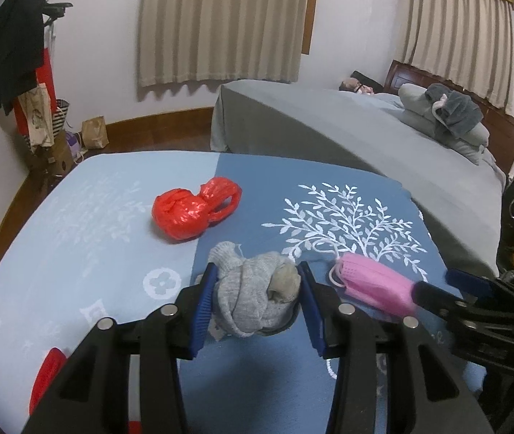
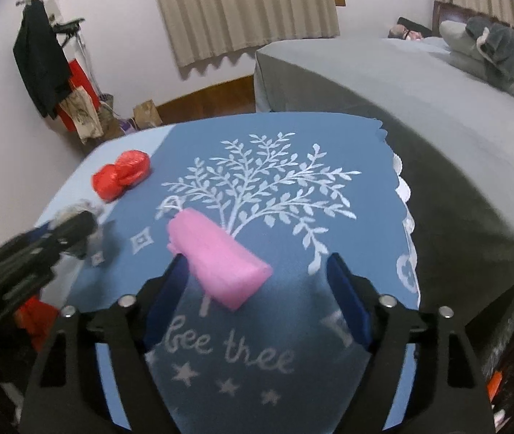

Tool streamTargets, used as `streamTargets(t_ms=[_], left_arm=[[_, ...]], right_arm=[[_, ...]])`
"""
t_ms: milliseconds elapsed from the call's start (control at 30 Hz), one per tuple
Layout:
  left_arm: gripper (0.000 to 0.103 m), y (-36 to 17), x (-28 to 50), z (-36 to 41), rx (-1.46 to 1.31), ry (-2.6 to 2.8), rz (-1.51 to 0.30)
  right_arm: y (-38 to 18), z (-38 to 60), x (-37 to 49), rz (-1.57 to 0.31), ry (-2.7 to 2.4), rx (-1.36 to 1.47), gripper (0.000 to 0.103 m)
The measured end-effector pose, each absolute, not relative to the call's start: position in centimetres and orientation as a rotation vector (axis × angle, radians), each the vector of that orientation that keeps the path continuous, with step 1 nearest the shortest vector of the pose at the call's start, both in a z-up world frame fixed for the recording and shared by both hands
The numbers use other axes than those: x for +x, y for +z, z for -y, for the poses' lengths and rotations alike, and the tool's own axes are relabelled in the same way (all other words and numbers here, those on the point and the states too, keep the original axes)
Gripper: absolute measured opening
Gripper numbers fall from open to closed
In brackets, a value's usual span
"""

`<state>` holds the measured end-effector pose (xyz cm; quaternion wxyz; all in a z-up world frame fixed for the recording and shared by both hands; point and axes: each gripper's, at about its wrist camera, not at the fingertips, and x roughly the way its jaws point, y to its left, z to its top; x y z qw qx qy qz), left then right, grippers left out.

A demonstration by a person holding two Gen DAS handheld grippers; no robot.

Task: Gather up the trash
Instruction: 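Lift the pink mask with the right gripper while the left gripper holds the grey sock, then carry the grey sock and pink mask over the black bin and release both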

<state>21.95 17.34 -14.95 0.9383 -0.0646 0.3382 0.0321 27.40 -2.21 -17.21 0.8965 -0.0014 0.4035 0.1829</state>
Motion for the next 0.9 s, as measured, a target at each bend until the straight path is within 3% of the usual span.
streamTargets(t_ms=[233, 500, 900], left_arm=[[0.044, -14.5, 22.2, -17.0, -0.130, 0.054, -0.682], [0.045, -14.3, 22.2, -16.5, -0.126, 0.051, -0.685], [0.045, -10.8, 20.8, -13.0, -0.095, -0.021, -0.626]], right_arm=[[-18.9, 1.4, 28.4, -0.896, 0.406, -0.026, 0.056], [-18.7, 0.7, 27.9, -0.914, 0.501, -0.006, 0.012], [-12.5, 4.6, 23.7, -0.774, 0.454, 0.028, 0.010]])
